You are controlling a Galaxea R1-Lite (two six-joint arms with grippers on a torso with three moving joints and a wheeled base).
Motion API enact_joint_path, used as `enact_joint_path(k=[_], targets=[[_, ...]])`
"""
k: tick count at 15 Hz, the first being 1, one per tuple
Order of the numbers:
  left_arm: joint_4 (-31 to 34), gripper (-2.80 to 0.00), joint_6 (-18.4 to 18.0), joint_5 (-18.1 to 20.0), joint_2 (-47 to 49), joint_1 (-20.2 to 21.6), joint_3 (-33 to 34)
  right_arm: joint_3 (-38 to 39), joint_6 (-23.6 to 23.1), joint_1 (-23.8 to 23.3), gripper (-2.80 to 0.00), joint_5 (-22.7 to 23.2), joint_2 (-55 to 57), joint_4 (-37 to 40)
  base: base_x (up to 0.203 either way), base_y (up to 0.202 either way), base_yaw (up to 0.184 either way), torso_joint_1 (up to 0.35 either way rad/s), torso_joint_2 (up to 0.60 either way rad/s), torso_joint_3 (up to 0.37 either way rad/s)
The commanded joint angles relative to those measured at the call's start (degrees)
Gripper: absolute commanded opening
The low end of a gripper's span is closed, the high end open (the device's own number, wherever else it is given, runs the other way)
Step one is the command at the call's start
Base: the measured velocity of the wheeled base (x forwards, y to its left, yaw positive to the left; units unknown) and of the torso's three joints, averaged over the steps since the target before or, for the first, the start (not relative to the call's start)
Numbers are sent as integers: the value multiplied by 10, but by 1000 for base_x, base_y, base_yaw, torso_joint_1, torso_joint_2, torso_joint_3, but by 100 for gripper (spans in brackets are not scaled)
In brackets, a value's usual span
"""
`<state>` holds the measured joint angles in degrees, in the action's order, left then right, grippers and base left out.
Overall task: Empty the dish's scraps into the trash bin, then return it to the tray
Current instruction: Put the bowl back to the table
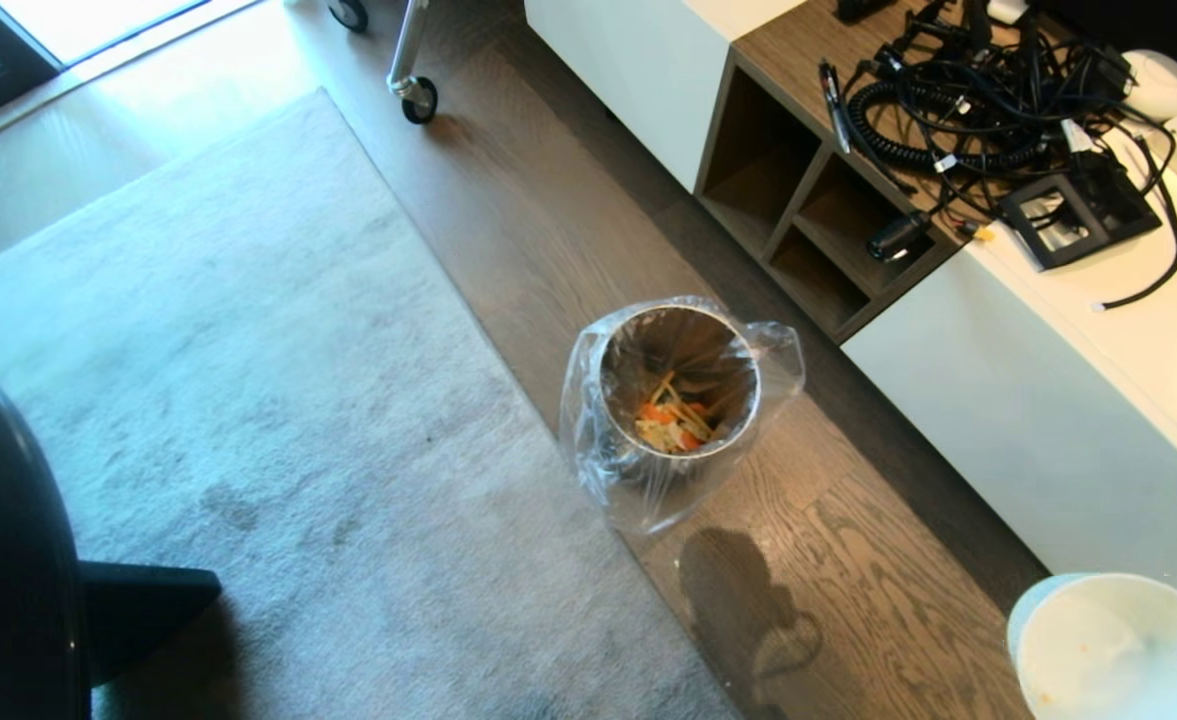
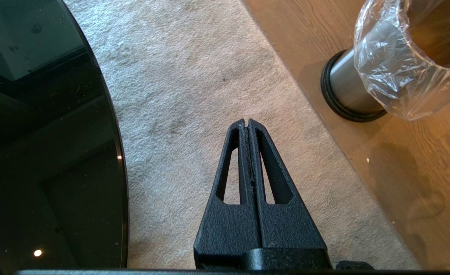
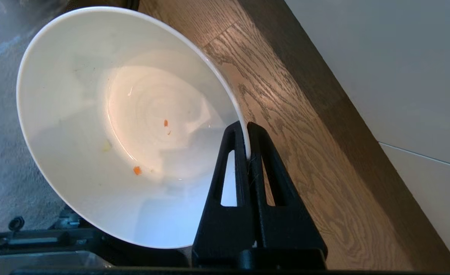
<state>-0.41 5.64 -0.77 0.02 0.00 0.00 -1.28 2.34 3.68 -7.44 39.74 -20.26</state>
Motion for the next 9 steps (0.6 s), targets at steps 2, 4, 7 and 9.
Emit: enact_joint_path(k=[2, 4, 7, 9], targets=[[0, -280, 1, 0, 0, 0, 0, 8, -41, 1, -280, 15, -165, 108, 0, 0, 0, 0, 0, 0], [0, -280, 1, 0, 0, 0, 0, 10, -57, 1, -280, 56, -223, 157, 0, 0, 0, 0, 0, 0], [0, -280, 1, 0, 0, 0, 0, 13, -65, 0, -280, 81, -238, 205, 0, 0, 0, 0, 0, 0], [0, -280, 1, 0, 0, 0, 0, 13, -62, 0, -280, 81, -238, 204, 0, 0, 0, 0, 0, 0]])
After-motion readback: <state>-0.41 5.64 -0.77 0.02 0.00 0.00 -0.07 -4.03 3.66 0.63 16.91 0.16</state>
